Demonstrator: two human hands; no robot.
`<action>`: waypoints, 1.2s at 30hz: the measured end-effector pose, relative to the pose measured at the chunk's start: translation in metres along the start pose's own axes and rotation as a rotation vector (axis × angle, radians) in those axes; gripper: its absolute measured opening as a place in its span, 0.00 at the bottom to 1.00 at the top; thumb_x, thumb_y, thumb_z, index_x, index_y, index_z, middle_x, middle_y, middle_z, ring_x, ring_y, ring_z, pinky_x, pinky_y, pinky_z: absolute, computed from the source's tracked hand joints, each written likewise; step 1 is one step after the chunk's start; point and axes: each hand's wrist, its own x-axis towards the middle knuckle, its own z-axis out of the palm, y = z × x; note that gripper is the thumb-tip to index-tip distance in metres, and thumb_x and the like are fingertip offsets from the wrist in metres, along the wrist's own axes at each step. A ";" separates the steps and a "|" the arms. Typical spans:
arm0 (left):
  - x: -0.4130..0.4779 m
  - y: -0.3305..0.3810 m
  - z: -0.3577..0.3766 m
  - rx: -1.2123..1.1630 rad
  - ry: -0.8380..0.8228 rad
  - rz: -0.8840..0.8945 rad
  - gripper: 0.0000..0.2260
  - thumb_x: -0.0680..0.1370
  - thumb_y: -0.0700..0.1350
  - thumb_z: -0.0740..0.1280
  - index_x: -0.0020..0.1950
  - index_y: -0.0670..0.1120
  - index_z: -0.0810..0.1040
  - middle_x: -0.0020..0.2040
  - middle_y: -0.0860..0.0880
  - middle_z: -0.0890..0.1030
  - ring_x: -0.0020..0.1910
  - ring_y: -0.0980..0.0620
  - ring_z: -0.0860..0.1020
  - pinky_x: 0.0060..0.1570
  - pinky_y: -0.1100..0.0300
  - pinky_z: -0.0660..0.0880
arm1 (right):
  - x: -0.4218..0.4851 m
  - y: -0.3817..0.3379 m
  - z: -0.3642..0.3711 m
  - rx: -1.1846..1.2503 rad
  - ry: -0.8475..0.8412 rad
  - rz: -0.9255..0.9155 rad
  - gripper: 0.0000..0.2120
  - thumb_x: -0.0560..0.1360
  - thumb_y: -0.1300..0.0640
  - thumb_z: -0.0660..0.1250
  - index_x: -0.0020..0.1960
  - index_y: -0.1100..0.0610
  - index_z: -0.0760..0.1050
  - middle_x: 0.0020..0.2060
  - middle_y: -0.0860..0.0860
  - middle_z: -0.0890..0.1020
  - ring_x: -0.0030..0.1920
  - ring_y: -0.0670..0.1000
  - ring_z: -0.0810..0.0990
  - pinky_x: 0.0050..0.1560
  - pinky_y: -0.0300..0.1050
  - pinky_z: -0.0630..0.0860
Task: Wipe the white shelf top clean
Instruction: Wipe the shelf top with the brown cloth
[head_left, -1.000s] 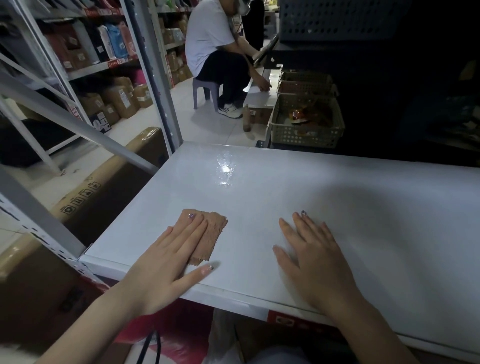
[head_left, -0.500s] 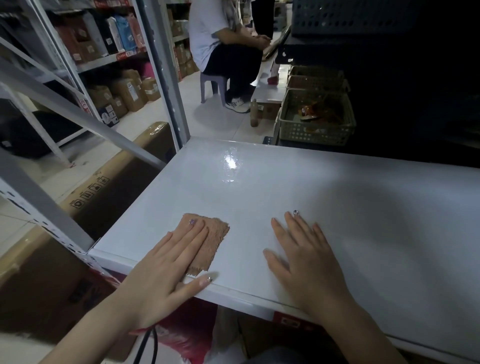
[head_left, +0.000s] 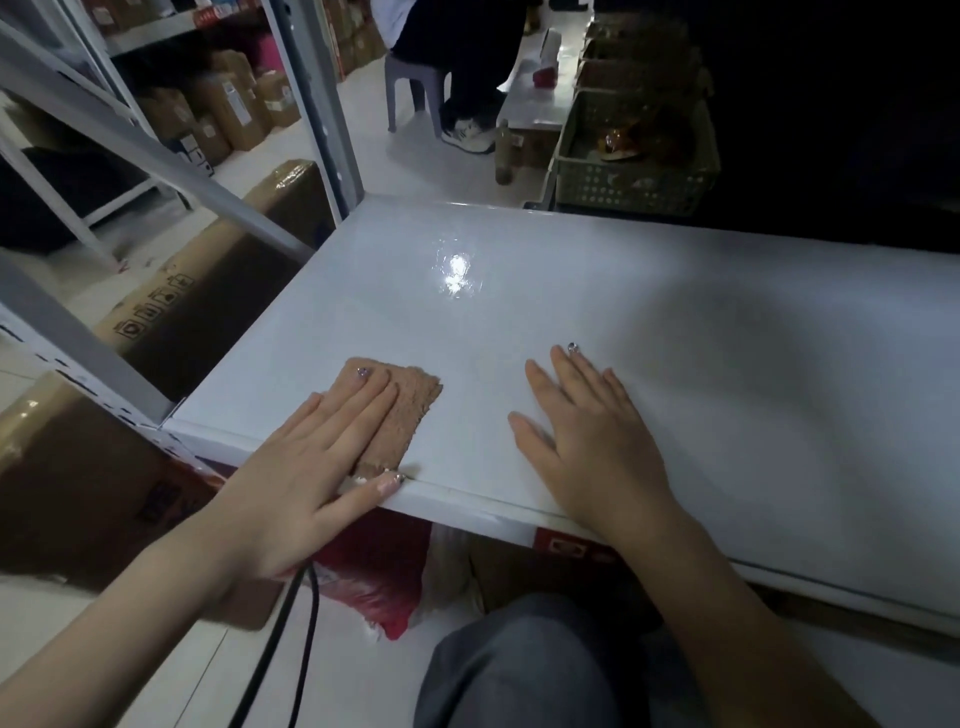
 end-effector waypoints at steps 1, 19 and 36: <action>0.001 0.000 -0.001 -0.009 -0.001 -0.006 0.30 0.78 0.65 0.44 0.75 0.52 0.47 0.76 0.56 0.48 0.75 0.59 0.44 0.71 0.60 0.43 | 0.000 0.001 0.000 0.006 0.004 0.000 0.29 0.78 0.41 0.41 0.76 0.49 0.48 0.76 0.50 0.47 0.75 0.48 0.42 0.66 0.40 0.33; 0.055 -0.018 -0.015 -0.071 -0.118 -0.136 0.42 0.62 0.77 0.30 0.71 0.56 0.35 0.70 0.63 0.34 0.66 0.70 0.29 0.66 0.66 0.34 | 0.004 0.001 0.004 0.035 0.000 0.011 0.38 0.69 0.38 0.31 0.76 0.48 0.50 0.76 0.49 0.49 0.75 0.47 0.44 0.68 0.40 0.34; 0.124 -0.034 -0.014 -0.059 -0.123 -0.188 0.24 0.82 0.51 0.46 0.76 0.47 0.44 0.77 0.54 0.44 0.72 0.61 0.39 0.70 0.58 0.40 | 0.006 0.002 0.004 0.049 -0.001 0.012 0.39 0.68 0.37 0.30 0.76 0.46 0.48 0.76 0.48 0.47 0.75 0.46 0.43 0.63 0.36 0.29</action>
